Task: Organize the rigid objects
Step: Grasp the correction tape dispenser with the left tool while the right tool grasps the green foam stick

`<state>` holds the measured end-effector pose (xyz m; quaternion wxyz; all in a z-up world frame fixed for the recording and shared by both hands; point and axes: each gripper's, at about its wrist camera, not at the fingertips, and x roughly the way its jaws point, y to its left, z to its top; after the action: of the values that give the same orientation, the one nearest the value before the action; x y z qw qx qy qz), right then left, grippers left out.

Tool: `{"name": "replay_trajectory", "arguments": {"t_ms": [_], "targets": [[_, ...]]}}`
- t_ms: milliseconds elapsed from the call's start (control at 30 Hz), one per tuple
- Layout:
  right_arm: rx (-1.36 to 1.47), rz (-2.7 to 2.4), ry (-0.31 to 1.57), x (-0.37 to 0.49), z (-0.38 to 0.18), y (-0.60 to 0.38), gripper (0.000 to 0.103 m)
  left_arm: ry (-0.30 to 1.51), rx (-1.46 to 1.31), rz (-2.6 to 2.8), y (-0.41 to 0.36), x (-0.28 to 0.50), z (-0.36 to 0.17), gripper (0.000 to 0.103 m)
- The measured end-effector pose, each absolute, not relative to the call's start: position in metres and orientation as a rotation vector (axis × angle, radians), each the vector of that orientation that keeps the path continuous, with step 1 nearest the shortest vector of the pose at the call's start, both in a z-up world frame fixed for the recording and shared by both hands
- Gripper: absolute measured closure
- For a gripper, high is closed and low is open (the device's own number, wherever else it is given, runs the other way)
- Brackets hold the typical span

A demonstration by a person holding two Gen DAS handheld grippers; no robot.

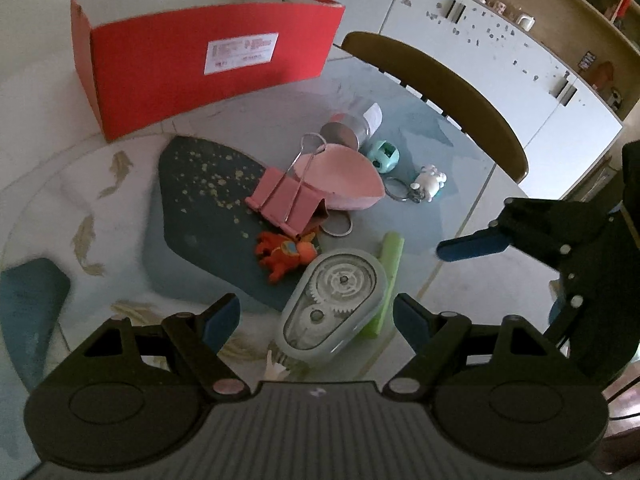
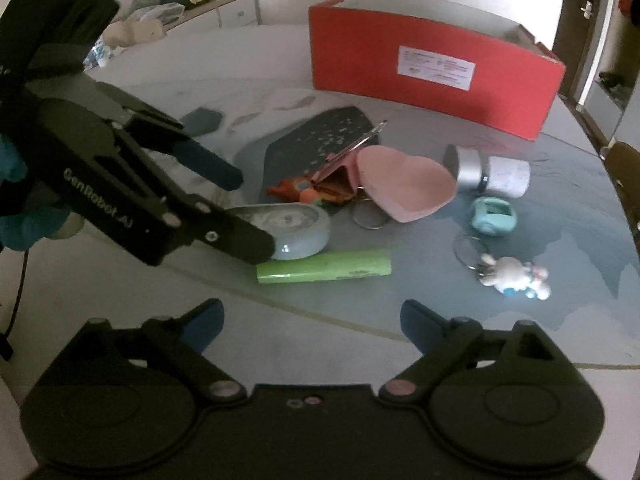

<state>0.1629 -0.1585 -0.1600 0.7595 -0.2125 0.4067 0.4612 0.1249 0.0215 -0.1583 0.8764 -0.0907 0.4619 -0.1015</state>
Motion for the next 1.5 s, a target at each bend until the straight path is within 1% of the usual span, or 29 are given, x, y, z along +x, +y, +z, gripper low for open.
{"name": "replay_trajectory", "arguments": {"t_ms": [233,267,333,400,467,667,733,800,1000,1233,1500], "targets": [[-0.466,1.013,0.868,0.169,-0.169,-0.151,0.008,0.99,-0.232,-0.229,0.026,0.133,-0.166,0.02],[-0.466,1.016,0.868,0.17,-0.17,-0.15,0.008,0.99,-0.232,-0.232,0.026,0.134,-0.166,0.022],[-0.475,1.015,0.858,0.171,-0.172,-0.148,0.008,0.992,-0.23,-0.237,0.026,0.135,-0.166,0.028],[-0.485,1.021,0.848,0.173,-0.172,-0.146,0.008,0.992,-0.229,-0.244,0.025,0.136,-0.166,0.039],[-0.493,1.027,0.84,0.175,-0.173,-0.143,0.008,0.993,-0.228,-0.258,0.023,0.136,-0.166,0.042],[-0.494,1.048,0.831,0.174,-0.174,-0.139,0.009,1.001,-0.223,-0.279,0.019,0.136,-0.165,0.045],[-0.495,1.047,0.823,0.173,-0.174,-0.138,0.012,1.002,-0.215,-0.276,0.018,0.136,-0.165,0.046],[-0.502,1.04,0.811,0.172,-0.173,-0.137,0.022,1.003,-0.207,-0.274,0.016,0.136,-0.165,0.048],[-0.513,1.037,0.824,0.17,-0.17,-0.138,0.022,1.003,-0.216,-0.266,0.014,0.135,-0.165,0.055],[-0.499,1.017,0.853,0.17,-0.165,-0.153,0.022,0.991,-0.236,-0.253,0.014,0.13,-0.165,0.057],[-0.415,0.96,0.86,0.176,-0.148,-0.179,0.022,0.957,-0.249,-0.224,0.015,0.123,-0.157,0.061]]}}
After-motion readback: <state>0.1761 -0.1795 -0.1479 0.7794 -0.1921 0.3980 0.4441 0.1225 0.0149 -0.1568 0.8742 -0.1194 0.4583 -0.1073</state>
